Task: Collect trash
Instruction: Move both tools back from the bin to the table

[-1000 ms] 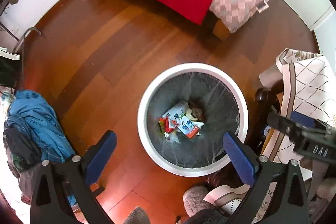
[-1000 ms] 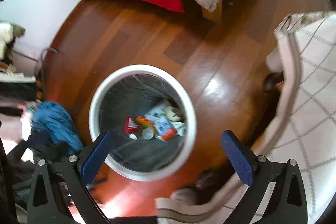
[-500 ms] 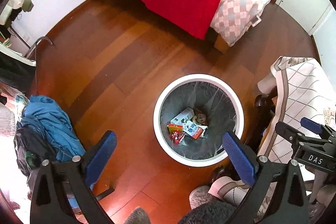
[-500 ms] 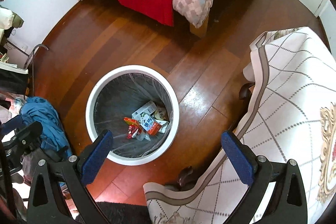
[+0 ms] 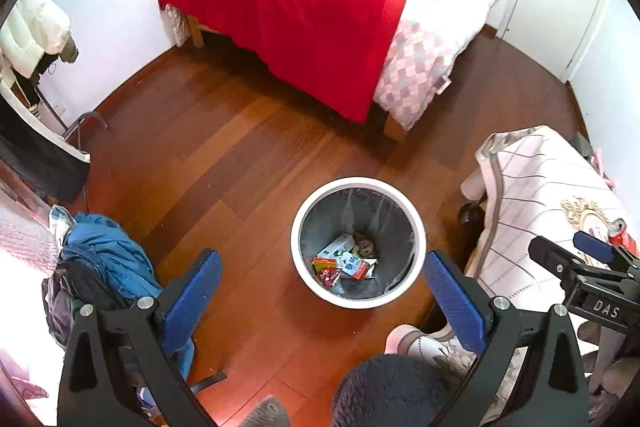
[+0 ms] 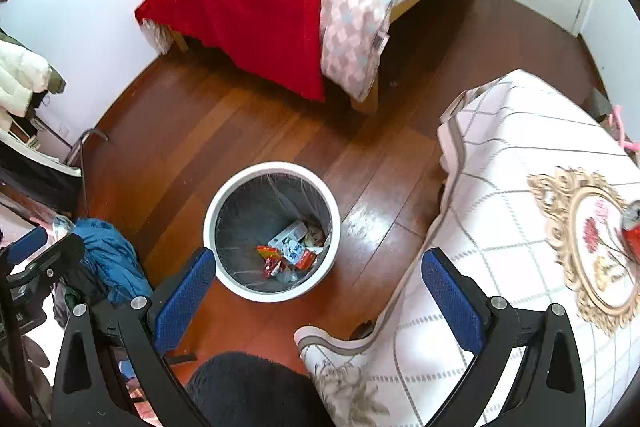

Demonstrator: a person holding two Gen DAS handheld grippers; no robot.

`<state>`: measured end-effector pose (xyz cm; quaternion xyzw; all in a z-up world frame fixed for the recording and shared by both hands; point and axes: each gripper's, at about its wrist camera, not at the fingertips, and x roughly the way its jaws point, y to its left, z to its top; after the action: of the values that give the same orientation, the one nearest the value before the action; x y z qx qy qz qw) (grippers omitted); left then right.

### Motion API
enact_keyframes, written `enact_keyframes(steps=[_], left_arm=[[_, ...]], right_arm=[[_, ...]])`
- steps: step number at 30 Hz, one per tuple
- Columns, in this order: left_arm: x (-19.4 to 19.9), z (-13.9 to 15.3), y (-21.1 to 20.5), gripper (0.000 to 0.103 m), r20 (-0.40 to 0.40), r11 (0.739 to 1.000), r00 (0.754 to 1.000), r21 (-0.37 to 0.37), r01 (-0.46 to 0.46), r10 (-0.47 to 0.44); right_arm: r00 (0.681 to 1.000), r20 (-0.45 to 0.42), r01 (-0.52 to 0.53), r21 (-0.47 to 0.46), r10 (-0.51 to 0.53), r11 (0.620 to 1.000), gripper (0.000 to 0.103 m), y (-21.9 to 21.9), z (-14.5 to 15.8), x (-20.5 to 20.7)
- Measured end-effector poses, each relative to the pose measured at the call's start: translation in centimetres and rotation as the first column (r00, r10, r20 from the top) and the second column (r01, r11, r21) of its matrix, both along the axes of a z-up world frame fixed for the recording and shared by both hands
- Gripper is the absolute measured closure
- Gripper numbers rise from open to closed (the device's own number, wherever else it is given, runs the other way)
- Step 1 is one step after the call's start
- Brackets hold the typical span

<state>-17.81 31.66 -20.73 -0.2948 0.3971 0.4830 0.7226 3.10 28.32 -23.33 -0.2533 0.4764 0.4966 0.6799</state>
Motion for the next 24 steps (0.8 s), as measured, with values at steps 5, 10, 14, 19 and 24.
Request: enact_keyframes(steps=[5,10,14,19,24], left_arm=[[-0.3,2.1,-2.5,0.0,0.015,0.998,1.0,0.056,0.021,-0.022],[0.6,3.4,-5.1,0.0,-0.025,0.994,0.999,0.109,0.024,-0.021],[3.6,3.0,-7.5,0.0,-0.02,0.993,0.999,0.11,0.047,-0.046],[12.2,0.9,-10.5,0.0,-0.018,0.987,0.988,0.063,0.151,-0.15],[24.2,-2.2,-13.7,0.0,-0.038,0.961,0.961,-0.019,0.275,-0.276]], right_arm=[[0.999,0.0,0.032,0.072,-0.032,0.997,0.0,-4.4,3.2,-0.7],[0.994,-0.066,0.1,0.165,-0.09,0.981,0.0,-9.4,6.1,-0.5],[0.976,-0.151,0.186,0.205,-0.157,0.961,0.0,-13.9,7.6,1.9],[0.946,-0.15,0.308,0.145,-0.286,0.94,0.0,-20.2,8.3,8.6],[0.878,-0.097,0.472,0.001,-0.469,0.882,0.0,-26.7,7.5,19.2]])
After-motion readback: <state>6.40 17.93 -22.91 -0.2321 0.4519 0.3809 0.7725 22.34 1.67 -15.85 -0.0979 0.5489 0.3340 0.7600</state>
